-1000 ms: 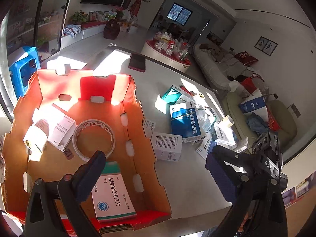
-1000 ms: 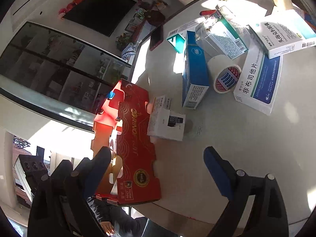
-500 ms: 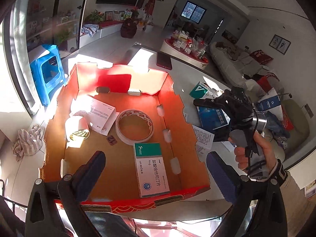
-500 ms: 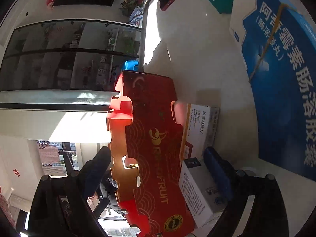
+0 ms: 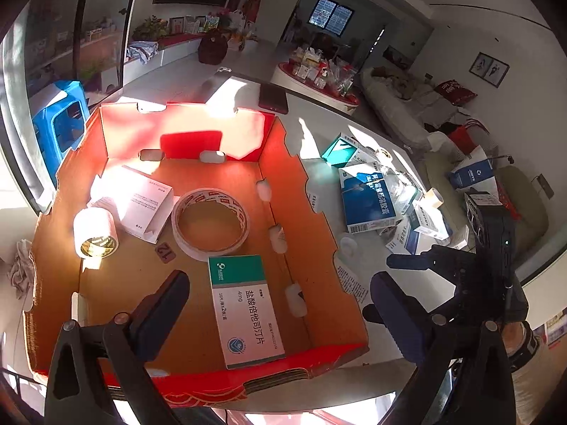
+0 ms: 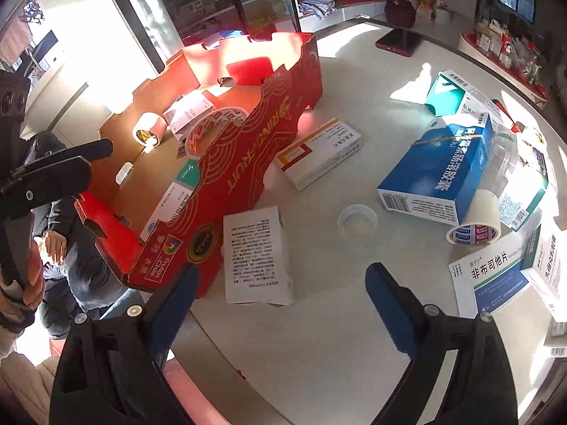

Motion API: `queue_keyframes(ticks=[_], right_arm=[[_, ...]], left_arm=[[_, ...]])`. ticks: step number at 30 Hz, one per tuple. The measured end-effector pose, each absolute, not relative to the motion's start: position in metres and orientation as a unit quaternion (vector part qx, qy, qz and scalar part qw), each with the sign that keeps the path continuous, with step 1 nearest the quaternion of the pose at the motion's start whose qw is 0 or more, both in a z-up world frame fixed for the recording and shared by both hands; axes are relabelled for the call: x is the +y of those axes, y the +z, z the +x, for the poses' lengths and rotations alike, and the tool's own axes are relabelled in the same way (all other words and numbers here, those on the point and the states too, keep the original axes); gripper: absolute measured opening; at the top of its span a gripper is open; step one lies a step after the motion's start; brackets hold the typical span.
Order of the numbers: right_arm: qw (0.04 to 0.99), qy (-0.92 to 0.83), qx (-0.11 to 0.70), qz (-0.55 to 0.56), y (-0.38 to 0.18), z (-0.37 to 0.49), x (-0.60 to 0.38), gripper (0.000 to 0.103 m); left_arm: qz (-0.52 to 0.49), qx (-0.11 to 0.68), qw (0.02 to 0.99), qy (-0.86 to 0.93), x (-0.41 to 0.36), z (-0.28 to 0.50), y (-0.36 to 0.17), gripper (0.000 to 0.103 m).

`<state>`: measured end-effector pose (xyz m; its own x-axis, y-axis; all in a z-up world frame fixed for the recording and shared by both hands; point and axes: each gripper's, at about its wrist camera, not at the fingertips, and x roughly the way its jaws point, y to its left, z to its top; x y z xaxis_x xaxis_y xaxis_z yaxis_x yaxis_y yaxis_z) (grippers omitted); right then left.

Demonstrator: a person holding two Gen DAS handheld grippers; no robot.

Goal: Organize objects
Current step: 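Grasp the white box with printed text with the right tool, then close the left tool on the small orange-striped white box while the right tool holds the printed box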

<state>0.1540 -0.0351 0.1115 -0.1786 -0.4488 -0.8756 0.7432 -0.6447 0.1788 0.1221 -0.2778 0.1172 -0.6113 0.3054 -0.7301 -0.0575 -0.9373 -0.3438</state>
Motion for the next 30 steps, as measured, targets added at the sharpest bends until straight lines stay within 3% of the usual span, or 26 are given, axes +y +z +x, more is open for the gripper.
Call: queue_keyframes(ticks=[2, 3, 6, 11, 16, 20, 22, 26, 30], right_arm=[[0.415, -0.74, 0.137, 0.511, 0.103, 0.151, -0.045, 0.09], [0.417, -0.734, 0.134, 0.519, 0.098, 0.151, -0.05, 0.082], [0.406, -0.72, 0.147, 0.543, 0.074, 0.139, -0.063, 0.045], [0.382, -0.738, 0.104, 0.547, 0.071, 0.132, -0.046, 0.042], [0.359, -0.751, -0.077, 0.549, 0.08, 0.128, 0.041, 0.042], [0.33, -0.762, -0.139, 0.539, 0.082, 0.146, 0.102, 0.042], [0.323, -0.763, -0.165, 0.535, 0.084, 0.154, 0.123, 0.043], [0.326, -0.768, -0.194, 0.517, 0.09, 0.168, 0.143, 0.043], [0.348, -0.765, -0.213, 0.498, 0.094, 0.169, 0.148, 0.043]], left_arm=[[-0.431, -0.147, 0.102, 0.885, -0.28, 0.124, 0.12, 0.103], [-0.429, -0.146, 0.103, 0.885, -0.28, 0.125, 0.122, 0.103], [-0.422, -0.138, 0.113, 0.889, -0.278, 0.126, 0.135, 0.103], [-0.436, -0.11, 0.153, 0.88, -0.244, 0.101, 0.157, 0.103], [-0.476, -0.021, 0.168, 0.863, -0.157, 0.044, 0.153, 0.103], [-0.491, 0.034, 0.159, 0.855, -0.101, -0.009, 0.12, 0.103], [-0.501, 0.067, 0.119, 0.854, -0.092, -0.03, 0.098, 0.103], [-0.542, 0.033, 0.075, 0.837, -0.113, -0.059, 0.068, 0.103], [-0.559, 0.077, 0.037, 0.824, -0.113, -0.072, 0.055, 0.103]])
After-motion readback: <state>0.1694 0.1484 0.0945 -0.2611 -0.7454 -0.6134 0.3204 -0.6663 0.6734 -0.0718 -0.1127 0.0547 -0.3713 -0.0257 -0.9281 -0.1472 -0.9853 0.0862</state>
